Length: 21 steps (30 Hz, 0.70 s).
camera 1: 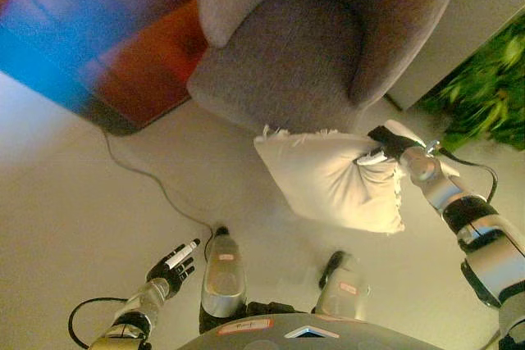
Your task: Pick up the pillow and put it on the sofa.
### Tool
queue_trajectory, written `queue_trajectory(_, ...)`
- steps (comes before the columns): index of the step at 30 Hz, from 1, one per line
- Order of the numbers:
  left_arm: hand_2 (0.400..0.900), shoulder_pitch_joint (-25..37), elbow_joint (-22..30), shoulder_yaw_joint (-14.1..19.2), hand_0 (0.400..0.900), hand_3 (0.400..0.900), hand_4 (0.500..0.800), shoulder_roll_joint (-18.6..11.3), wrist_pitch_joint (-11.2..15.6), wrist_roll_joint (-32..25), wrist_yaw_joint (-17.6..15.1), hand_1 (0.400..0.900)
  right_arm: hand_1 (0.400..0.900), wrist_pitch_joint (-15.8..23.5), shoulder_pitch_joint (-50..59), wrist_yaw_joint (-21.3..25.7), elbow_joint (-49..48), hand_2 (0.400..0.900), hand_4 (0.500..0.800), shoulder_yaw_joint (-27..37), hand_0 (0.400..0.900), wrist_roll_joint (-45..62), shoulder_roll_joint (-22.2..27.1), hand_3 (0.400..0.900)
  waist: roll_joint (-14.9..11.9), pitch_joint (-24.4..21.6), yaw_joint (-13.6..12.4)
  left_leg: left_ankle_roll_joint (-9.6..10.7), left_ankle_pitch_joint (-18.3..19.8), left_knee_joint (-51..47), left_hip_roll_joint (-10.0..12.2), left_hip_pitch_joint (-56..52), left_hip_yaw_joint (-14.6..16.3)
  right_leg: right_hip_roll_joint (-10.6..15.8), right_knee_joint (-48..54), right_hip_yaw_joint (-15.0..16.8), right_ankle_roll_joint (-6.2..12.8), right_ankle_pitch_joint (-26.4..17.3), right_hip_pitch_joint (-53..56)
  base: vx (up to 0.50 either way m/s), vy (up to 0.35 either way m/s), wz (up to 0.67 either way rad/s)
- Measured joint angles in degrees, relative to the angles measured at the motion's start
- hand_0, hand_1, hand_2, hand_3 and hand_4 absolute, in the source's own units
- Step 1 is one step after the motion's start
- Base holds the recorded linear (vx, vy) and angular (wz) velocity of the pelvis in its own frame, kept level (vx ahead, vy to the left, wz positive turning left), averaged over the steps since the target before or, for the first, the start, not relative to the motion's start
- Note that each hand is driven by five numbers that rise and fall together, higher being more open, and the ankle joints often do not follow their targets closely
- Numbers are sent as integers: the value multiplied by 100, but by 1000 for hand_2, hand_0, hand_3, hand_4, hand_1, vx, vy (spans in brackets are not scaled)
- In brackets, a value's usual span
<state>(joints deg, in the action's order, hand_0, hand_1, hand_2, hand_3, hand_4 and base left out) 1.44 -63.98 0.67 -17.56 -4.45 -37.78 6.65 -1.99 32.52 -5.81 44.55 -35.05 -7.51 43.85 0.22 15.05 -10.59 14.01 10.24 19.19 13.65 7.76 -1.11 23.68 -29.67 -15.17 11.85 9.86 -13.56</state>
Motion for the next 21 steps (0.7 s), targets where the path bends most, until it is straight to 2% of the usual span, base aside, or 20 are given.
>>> queue_trajectory(2, 900, -33, -37, 94, 900, 900, 800, 26, -16, 173, -41, 900, 400, 0, -53, -240, -177, 400, 500, -3, 400, -12, 78, 400, 5, -229, 94, -46, -250, -614, 71, -448, 20, -240, 601, -107, 22, -196, 473, 63, -78, -11)
queue_trajectory(5, 900, -65, -116, 206, 900, 900, 800, 96, -9, 341, -69, 900, 400, 71, -48, -513, -561, 400, 500, -10, 400, -71, 323, 400, 58, -510, 113, 25, -434, -1147, 227, -918, 302, -520, 1350, -183, 40, -483, 946, 23, -41, 4)
queue_trajectory(8, 900, -78, -168, 294, 900, 900, 800, 126, -42, 438, -108, 900, 400, 150, -46, -743, -846, 400, 500, -15, 400, -143, 531, 400, 52, -643, 246, 25, -485, -1217, 259, -1037, 492, -592, 1841, -364, 78, -647, 1355, 23, -17, 34)
queue_trajectory(9, 900, -63, -262, 350, 900, 900, 800, 134, -53, 450, -108, 900, 400, 162, -46, -846, -1070, 400, 500, -15, 400, -144, 708, 400, 36, -757, 312, 33, -494, -1235, 294, -1062, 746, -622, 2078, -523, 100, -716, 1571, 37, -2, 24)
queue_trajectory(10, 900, -77, -278, 371, 900, 900, 800, 133, -63, 531, -114, 900, 400, 242, -40, -893, -1120, 400, 500, -10, 400, -138, 783, 400, -1, -818, 352, 32, -524, -1256, 300, -1078, 833, -629, 2201, -607, 116, -746, 1699, 59, 2, 23)
queue_trajectory(12, 900, -146, -300, 373, 900, 900, 800, 127, -69, 622, -133, 900, 400, 325, 8, -1095, -1156, 400, 500, -10, 400, -114, 889, 400, -68, -945, 395, 13, -641, -1455, 259, -1182, 846, -642, 2414, -769, 140, -776, 1923, 67, 19, 1)
queue_trajectory(16, 900, -284, -438, 494, 900, 900, 800, 136, -111, 667, -182, 900, 400, 472, 693, -1504, -1072, 400, 500, -90, 400, -3, 1001, 400, -77, -999, 374, 36, -685, -1602, 261, -1371, 909, -722, 2723, -771, 163, -893, 2143, 67, 20, 7)
queue_trajectory(18, 900, -306, -584, 636, 900, 900, 800, 113, -117, 671, -223, 900, 400, 481, 1109, -1658, -1050, 400, 500, -356, 400, 126, 1150, 400, -135, -1034, 249, 38, -684, -1380, 234, -1304, 865, -721, 2933, -772, 133, -1007, 2249, 72, 8, 16)
queue_trajectory(20, 900, -250, -600, 658, 900, 900, 800, -54, -126, 678, -220, 900, 400, 490, 1526, -1770, -856, 400, 500, -532, 400, 307, 1143, 400, -363, -1049, 132, 88, -537, -687, 193, -731, 645, -595, 3074, -868, 77, -1093, 2341, 85, 12, 17)
queue_trajectory(21, 900, -291, -602, 655, 900, 900, 800, -32, -140, 727, -215, 900, 400, 490, 1774, -1864, -763, 400, 500, -714, 400, 336, 1230, 400, -224, -1158, 85, -226, -981, -1419, 247, -877, 637, -704, 3067, -913, 78, -1091, 2354, 91, 8, 18)
